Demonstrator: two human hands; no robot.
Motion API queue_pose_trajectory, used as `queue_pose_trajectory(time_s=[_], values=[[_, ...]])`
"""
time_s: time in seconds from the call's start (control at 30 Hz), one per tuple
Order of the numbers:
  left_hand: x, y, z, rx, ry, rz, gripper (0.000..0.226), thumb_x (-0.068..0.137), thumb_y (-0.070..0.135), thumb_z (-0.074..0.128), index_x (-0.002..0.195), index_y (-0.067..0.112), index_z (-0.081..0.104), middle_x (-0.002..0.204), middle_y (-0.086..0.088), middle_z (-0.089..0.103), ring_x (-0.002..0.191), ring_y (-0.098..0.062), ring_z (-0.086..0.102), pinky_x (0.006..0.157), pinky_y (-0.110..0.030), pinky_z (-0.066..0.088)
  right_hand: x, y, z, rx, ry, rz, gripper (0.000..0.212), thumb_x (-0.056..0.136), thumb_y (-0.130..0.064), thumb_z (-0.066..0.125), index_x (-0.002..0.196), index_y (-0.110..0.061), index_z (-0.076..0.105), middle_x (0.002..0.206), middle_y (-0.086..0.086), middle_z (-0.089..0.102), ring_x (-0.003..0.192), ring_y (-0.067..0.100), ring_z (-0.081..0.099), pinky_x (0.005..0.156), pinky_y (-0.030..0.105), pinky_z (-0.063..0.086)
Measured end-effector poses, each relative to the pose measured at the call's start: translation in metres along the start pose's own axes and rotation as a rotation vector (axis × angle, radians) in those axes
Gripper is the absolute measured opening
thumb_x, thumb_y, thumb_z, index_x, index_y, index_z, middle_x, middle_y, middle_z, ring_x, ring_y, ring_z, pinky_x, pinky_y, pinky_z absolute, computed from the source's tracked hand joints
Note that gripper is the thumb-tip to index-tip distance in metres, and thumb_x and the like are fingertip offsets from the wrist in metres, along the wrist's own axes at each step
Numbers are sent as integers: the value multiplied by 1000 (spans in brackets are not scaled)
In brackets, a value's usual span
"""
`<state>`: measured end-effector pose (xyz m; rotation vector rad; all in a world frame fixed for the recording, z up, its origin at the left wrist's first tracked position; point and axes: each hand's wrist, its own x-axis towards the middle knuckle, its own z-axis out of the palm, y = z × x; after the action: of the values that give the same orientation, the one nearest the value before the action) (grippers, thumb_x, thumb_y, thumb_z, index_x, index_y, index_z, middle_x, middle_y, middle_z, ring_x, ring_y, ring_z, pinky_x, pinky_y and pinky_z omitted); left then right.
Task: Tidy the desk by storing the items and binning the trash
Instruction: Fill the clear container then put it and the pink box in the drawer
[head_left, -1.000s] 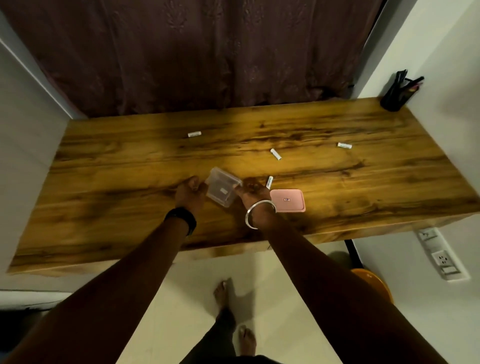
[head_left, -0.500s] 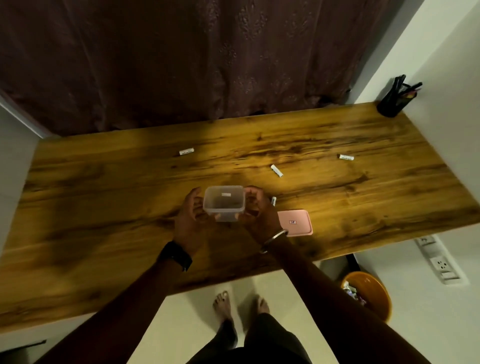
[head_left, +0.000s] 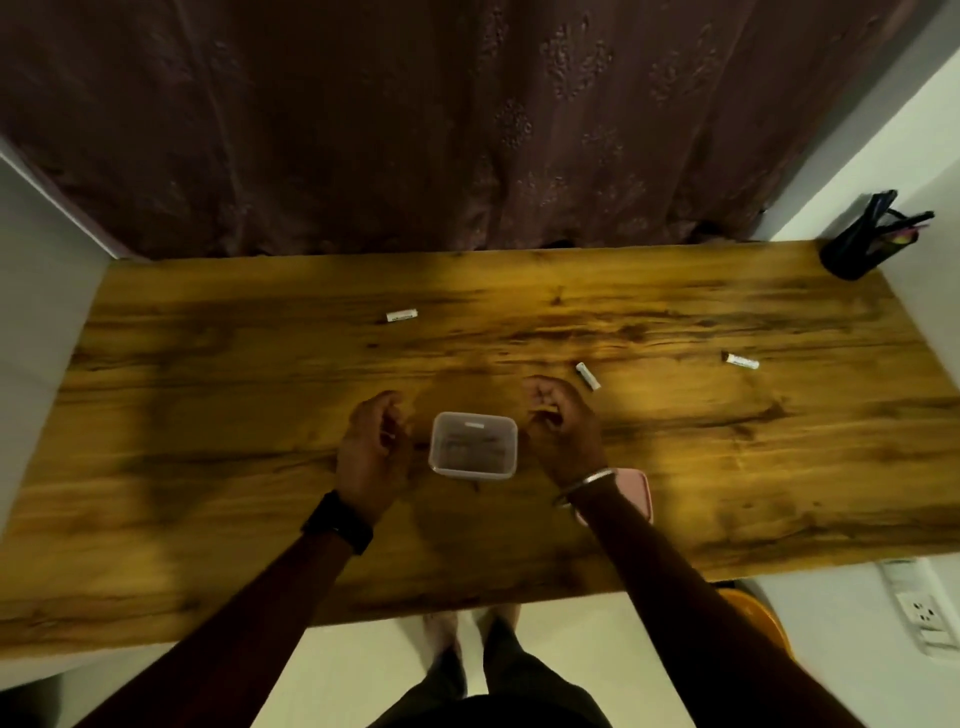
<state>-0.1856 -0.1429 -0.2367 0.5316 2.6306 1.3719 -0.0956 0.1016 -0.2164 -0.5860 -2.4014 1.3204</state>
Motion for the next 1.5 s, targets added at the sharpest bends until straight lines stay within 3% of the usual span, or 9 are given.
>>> queue_pose_trajectory(time_s=[0.2,0.4,0.7,0.87,1.0,1.13,1.27,1.33,1.5], values=[[72,6,-5,39,85,-111,20,100,19,60,119,17,68,112,-1,69,89,-16,66,70,-28,55,102,-35,47,24,-281,12,27,86,-3,68,107,-17,76,91,-6,74,83,5,69,79,18,54],[136,-6,2,117,64,-213,28,97,14,54,122,18,67,120,-5,68,102,-24,66,84,-40,58,172,-43,131,-280,-422,-77,40,81,-8,71,121,-11,71,123,12,68,113,29,64,100,38,51],[154,-26,8,168,92,-282,26,92,-1,57,113,13,64,115,-6,64,89,-12,52,62,-10,35,204,-33,165,-568,-498,-196,42,87,-24,73,128,-14,66,140,12,56,134,36,46,113,43,38],[157,-13,14,144,56,-240,27,95,4,56,118,14,64,116,-4,64,94,-16,58,71,-18,42,193,-32,127,-219,-343,-94,17,91,-4,63,108,-6,64,104,-1,65,91,17,60,68,17,44],[163,12,32,94,-35,-114,24,95,5,62,118,12,66,112,-7,68,92,-17,64,70,-16,44,176,-16,78,75,-322,-52,45,91,7,50,129,-13,63,99,-2,63,74,3,56,67,16,45],[164,47,67,105,-268,67,21,92,18,73,112,11,71,106,-5,69,91,-15,61,78,-34,54,153,15,14,86,-254,-27,37,89,6,48,118,-10,64,84,-1,64,62,-1,58,61,12,46],[156,87,107,162,-489,229,36,85,40,65,105,11,73,107,-9,71,95,-21,64,82,-31,49,124,53,-36,10,-73,-39,23,87,-27,58,105,-14,63,87,-5,64,74,9,62,70,37,54],[152,105,127,207,-601,268,29,88,25,74,112,9,72,113,-12,71,102,-26,67,86,-30,49,108,72,-49,87,11,3,9,87,-22,62,96,-20,61,86,1,64,76,21,63,70,53,54],[142,132,166,368,-676,533,48,86,13,76,133,22,65,129,-7,62,117,-24,60,101,-38,48,69,95,-82,212,106,148,18,74,-23,70,87,-30,59,81,11,66,72,29,64,66,50,55]])
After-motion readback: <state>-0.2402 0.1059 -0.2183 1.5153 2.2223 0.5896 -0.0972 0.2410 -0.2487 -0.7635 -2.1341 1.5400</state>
